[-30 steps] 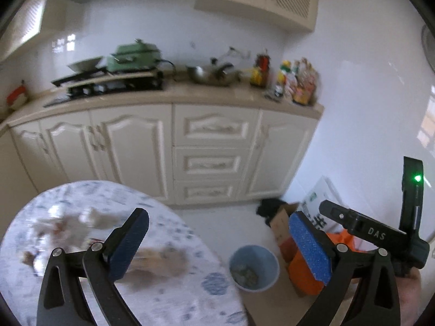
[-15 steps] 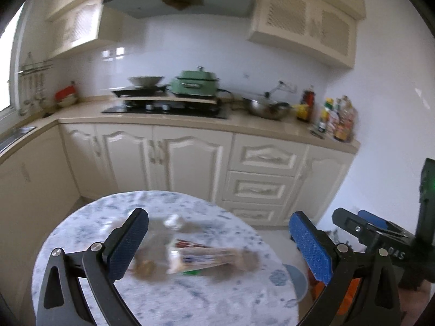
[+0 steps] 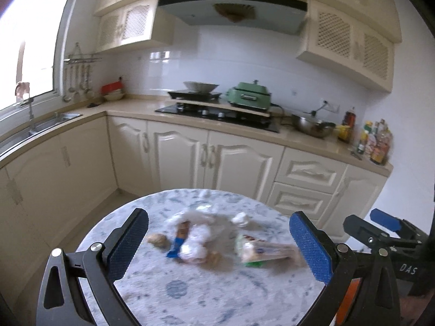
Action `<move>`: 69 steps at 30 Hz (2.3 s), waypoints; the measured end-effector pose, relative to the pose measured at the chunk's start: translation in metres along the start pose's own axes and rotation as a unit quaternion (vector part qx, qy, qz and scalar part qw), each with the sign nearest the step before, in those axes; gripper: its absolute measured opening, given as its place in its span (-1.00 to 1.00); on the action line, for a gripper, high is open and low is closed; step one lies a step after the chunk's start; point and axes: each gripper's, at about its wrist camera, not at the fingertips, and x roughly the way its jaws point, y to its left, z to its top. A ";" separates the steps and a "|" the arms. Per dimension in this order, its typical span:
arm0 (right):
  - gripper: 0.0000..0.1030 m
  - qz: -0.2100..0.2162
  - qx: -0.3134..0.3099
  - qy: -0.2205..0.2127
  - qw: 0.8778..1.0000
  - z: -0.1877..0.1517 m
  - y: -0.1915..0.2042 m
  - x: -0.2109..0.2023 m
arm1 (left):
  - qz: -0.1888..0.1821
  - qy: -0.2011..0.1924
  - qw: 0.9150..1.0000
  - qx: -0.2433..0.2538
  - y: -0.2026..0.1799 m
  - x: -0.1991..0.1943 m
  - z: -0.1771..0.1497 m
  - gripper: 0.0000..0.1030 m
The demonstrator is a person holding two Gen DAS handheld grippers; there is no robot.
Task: Collect trash
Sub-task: 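Return both tools to the table above the remaining trash, then grasp the long pastry package with the right tool while the left tool grasps the red-printed box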
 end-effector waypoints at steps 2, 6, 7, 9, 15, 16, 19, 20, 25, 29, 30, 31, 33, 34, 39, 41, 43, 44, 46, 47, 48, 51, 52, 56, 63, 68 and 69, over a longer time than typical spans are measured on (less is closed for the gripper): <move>1.00 0.003 -0.011 0.006 1.000 -0.003 0.005 0.005 | 0.006 0.002 1.000 -0.009 0.006 0.001 -0.003 0.99; 1.00 0.005 -0.023 0.033 0.999 -0.013 0.006 0.023 | 0.022 0.015 0.999 -0.020 0.017 0.009 -0.008 0.99; 1.00 0.005 -0.025 0.040 0.999 -0.016 0.005 0.028 | 0.024 0.018 0.999 -0.022 0.019 0.013 -0.008 0.99; 1.00 0.005 -0.030 0.059 0.998 -0.021 0.001 0.040 | 0.027 0.029 0.999 -0.025 0.023 0.022 -0.010 0.99; 1.00 0.012 -0.049 0.121 0.991 -0.043 -0.010 0.082 | 0.026 0.075 0.996 -0.029 0.025 0.061 -0.013 0.99; 1.00 0.011 -0.051 0.129 0.990 -0.046 -0.011 0.088 | 0.027 0.082 0.996 -0.028 0.024 0.067 -0.014 0.99; 1.00 0.012 -0.065 0.155 0.986 -0.056 -0.016 0.112 | 0.030 0.099 0.994 -0.033 0.026 0.088 -0.014 0.99; 1.00 0.011 -0.070 0.161 0.984 -0.057 -0.017 0.118 | 0.033 0.104 0.993 -0.034 0.026 0.095 -0.013 0.99; 1.00 0.026 -0.119 0.191 0.974 -0.064 -0.019 0.155 | 0.043 0.127 0.990 -0.035 0.029 0.129 -0.009 0.99; 1.00 0.055 -0.158 0.196 0.966 -0.063 -0.013 0.178 | 0.052 0.142 0.988 -0.032 0.030 0.152 -0.007 0.98; 1.00 0.068 -0.164 0.200 0.964 -0.064 -0.012 0.185 | 0.053 0.148 0.987 -0.032 0.032 0.159 -0.006 0.99; 0.99 0.076 -0.167 0.202 0.962 -0.064 -0.011 0.190 | 0.053 0.151 0.987 -0.032 0.032 0.163 -0.008 0.98; 0.84 0.092 -0.169 0.212 0.958 -0.065 -0.009 0.199 | 0.054 0.155 0.986 -0.031 0.032 0.172 -0.007 0.99; 0.61 0.097 -0.166 0.219 0.957 -0.066 -0.009 0.202 | 0.055 0.157 0.986 -0.029 0.032 0.176 -0.006 0.99; -0.19 0.117 -0.150 0.235 0.953 -0.071 -0.005 0.197 | 0.055 0.163 0.985 -0.027 0.030 0.192 -0.005 0.99; -0.38 0.120 -0.143 0.241 0.952 -0.075 -0.004 0.192 | 0.055 0.166 0.984 -0.027 0.028 0.196 -0.006 0.99; -0.41 0.126 -0.127 0.242 0.954 -0.079 -0.007 0.187 | 0.053 0.167 0.984 -0.026 0.026 0.201 -0.007 0.99; -0.41 0.127 -0.118 0.241 0.955 -0.080 -0.009 0.185 | 0.054 0.170 0.984 -0.028 0.026 0.201 -0.009 0.99; -0.42 0.128 -0.095 0.238 0.958 -0.082 -0.016 0.182 | 0.051 0.172 0.983 -0.026 0.024 0.201 -0.012 0.99; -0.42 0.129 -0.083 0.235 0.960 -0.081 -0.019 0.179 | 0.049 0.171 0.984 -0.024 0.022 0.203 -0.011 0.99; -0.43 0.132 -0.072 0.231 0.961 -0.081 -0.023 0.175 | 0.049 0.169 0.984 -0.022 0.020 0.199 -0.016 0.99; -0.43 0.130 -0.052 0.222 0.965 -0.079 -0.031 0.167 | 0.043 0.167 0.985 -0.017 0.018 0.198 -0.019 0.99; -0.43 0.128 -0.047 0.220 0.966 -0.078 -0.035 0.165 | 0.041 0.168 0.985 -0.016 0.017 0.200 -0.020 0.99; -0.43 0.121 -0.022 0.210 0.970 -0.078 -0.048 0.155 | 0.034 0.171 0.985 -0.011 0.007 0.198 -0.029 0.99; -0.43 0.105 0.006 0.189 0.976 -0.074 -0.063 0.142 | 0.015 0.173 0.985 0.004 -0.020 0.207 -0.031 0.98; -0.43 0.078 0.029 0.174 0.981 -0.072 -0.079 0.134 | -0.003 0.171 0.985 0.035 -0.053 0.230 -0.027 0.98; -0.43 0.072 0.029 0.172 0.982 -0.072 -0.082 0.132 | -0.008 0.175 0.983 0.045 -0.061 0.239 -0.027 0.98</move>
